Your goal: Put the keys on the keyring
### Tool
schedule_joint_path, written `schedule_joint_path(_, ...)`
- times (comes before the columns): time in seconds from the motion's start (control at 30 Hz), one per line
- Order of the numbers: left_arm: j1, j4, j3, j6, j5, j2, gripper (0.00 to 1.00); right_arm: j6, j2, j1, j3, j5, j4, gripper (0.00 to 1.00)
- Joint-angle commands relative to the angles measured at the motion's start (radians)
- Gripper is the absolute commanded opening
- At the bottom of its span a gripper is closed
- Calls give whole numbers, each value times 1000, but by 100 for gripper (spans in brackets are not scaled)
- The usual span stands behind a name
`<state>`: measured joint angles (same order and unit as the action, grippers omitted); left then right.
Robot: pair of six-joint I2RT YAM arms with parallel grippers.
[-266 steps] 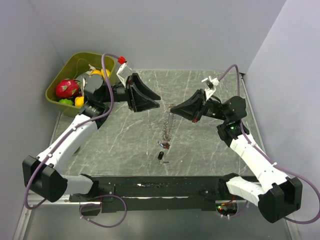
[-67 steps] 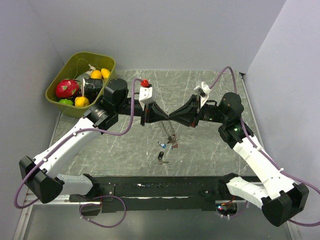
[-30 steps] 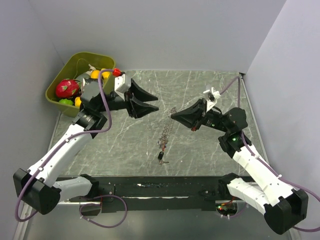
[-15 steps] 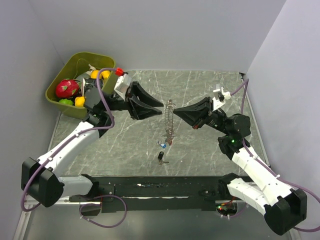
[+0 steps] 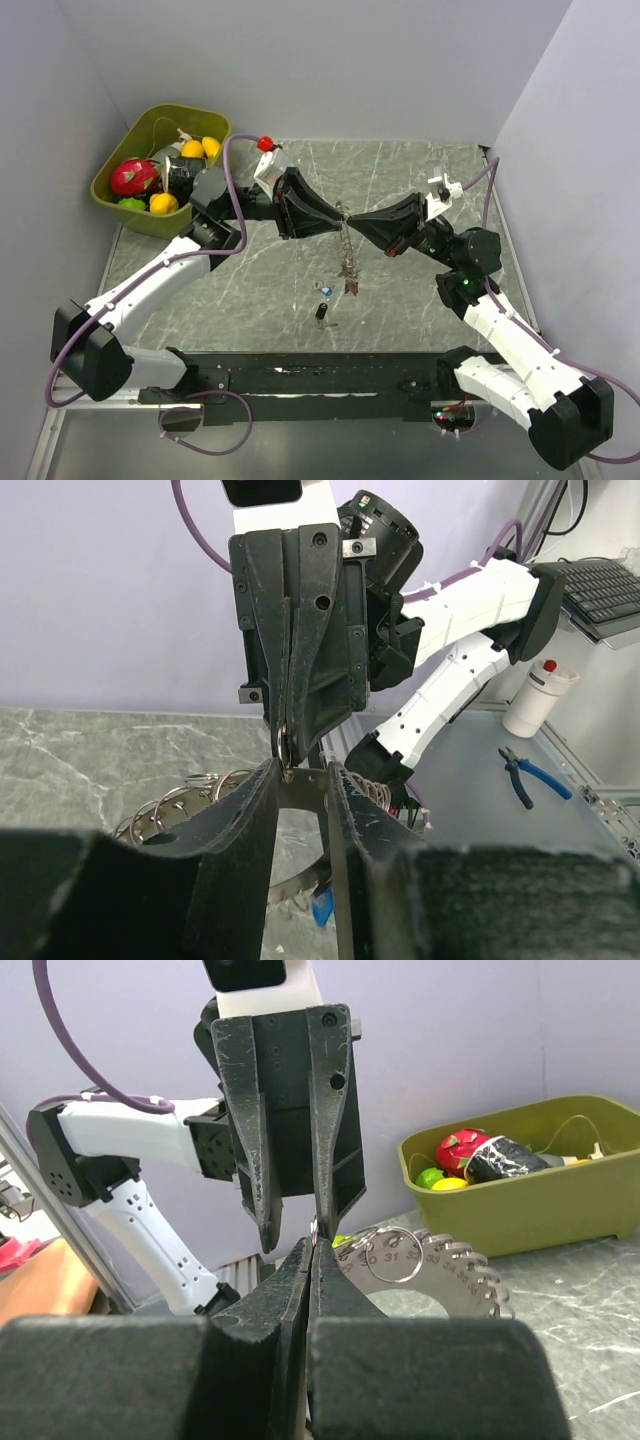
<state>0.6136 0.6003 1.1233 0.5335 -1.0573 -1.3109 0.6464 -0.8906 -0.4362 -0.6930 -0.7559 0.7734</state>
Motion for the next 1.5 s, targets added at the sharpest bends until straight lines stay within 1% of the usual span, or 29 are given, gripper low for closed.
schedule_joint_path(0.0,12,-7,52,-27,5,-14,30,4,21,-4,0,12,84,0)
schedule_joint_path(0.07,15,-13,56,-33,2,-21,26,6,21,-4,0,12,87,0)
schedule_joint_path(0.23,21,-43,63,-59,6,-21,21,2,30,-4,10,27,90,0)
schedule_joint_path(0.33,25,-43,64,-64,5,-21,16,2,32,-4,10,23,92,0)
schedule_joint_path(0.43,28,-59,75,-72,-6,-28,1,12,27,-2,12,20,99,0)
schedule_joint_path(0.57,35,-80,79,-96,-4,-22,1,7,27,-4,10,24,92,0)
schedule_joint_path(0.63,35,-94,73,-124,19,-11,1,2,35,-3,16,41,84,0)
schedule_joint_path(0.7,35,-144,70,-170,36,4,1,-2,44,-3,18,53,67,0)
schedule_joint_path(0.8,35,-209,66,-228,69,30,1,-22,58,-4,20,59,17,15)
schedule_joint_path(0.83,37,-220,63,-243,82,35,1,-34,61,-3,20,63,-11,30)
schedule_joint_path(0.9,37,-241,52,-269,86,48,1,-45,73,-3,26,69,-42,45)
schedule_joint_path(0.93,35,-250,50,-277,86,50,1,-59,77,-3,27,73,-58,58)
schedule_joint_path(0.97,35,-260,52,-285,91,53,1,-66,87,-3,26,76,-89,62)
schedule_joint_path(1.0,35,-281,52,-300,94,55,1,-74,90,-3,24,81,-104,70)
schedule_joint_path(1.07,34,-300,53,-323,103,58,1,-94,108,-4,24,95,-144,77)
schedule_joint_path(1.1,32,-309,50,-328,106,59,1,-100,114,-4,24,98,-160,92)
schedule_joint_path(1.13,31,-319,49,-332,109,61,1,-119,120,-4,23,104,-180,98)
schedule_joint_path(1.17,22,-324,38,-339,111,64,1,-128,130,-4,18,107,-196,100)
schedule_joint_path(1.3,-34,-307,-5,-314,97,79,1,-174,151,-4,7,115,-320,100)
schedule_joint_path(1.37,-81,-301,-37,-303,91,94,1,-197,159,-4,6,112,-361,100)
schedule_joint_path(1.43,-129,-312,-69,-309,88,117,1,-221,162,-3,7,113,-432,100)
schedule_joint_path(1.47,-143,-342,-79,-331,92,128,1,-229,163,-3,9,113,-456,100)
